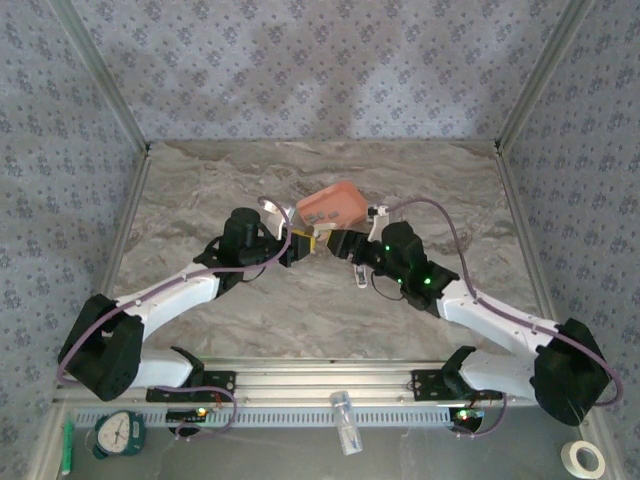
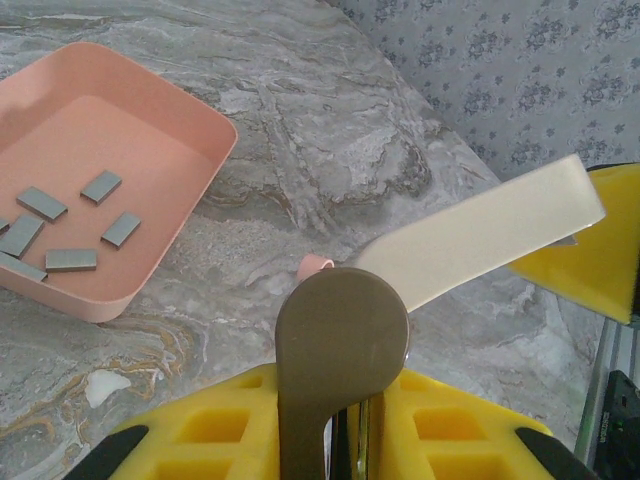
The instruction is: Load the staples into the stapler
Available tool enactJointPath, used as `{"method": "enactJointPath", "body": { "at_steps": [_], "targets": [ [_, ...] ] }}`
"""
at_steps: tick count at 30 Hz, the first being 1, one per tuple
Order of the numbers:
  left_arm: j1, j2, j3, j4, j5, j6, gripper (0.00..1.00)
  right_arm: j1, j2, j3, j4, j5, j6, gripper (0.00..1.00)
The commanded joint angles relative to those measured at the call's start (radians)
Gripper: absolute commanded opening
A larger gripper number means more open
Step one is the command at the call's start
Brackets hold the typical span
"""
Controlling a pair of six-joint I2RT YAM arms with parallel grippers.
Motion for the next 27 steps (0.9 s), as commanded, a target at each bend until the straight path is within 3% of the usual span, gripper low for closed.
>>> {"method": "enactJointPath", "body": {
  "at_steps": [1, 7, 15, 25, 27],
  "targets": [
    [-0.002, -0.002, -0.005, 0.029, -0.005, -0.012, 0.24, 0.005, 0.036, 0.042, 0.105, 0.041, 0.067, 0.62],
    [-0.001, -0.004, -0.006, 0.027, -0.002, -0.008, 0.24, 0.008, 0.113, 0.075, 0.173, 0.032, 0.104, 0.62],
    [-0.002, 0.000, 0.004, 0.029, -0.001, -0.002, 0.23, 0.022, 0.174, 0.121, 0.119, 0.098, 0.135, 0.53],
    [-0.001, 0.001, 0.009, 0.035, 0.012, -0.004, 0.24, 0.035, 0.171, 0.125, 0.026, 0.204, 0.125, 0.19],
    [-0.001, -0.001, 0.009, 0.029, 0.011, -0.003, 0.29, 0.029, 0.153, 0.126, -0.011, 0.211, 0.101, 0.14]
  ]
}}
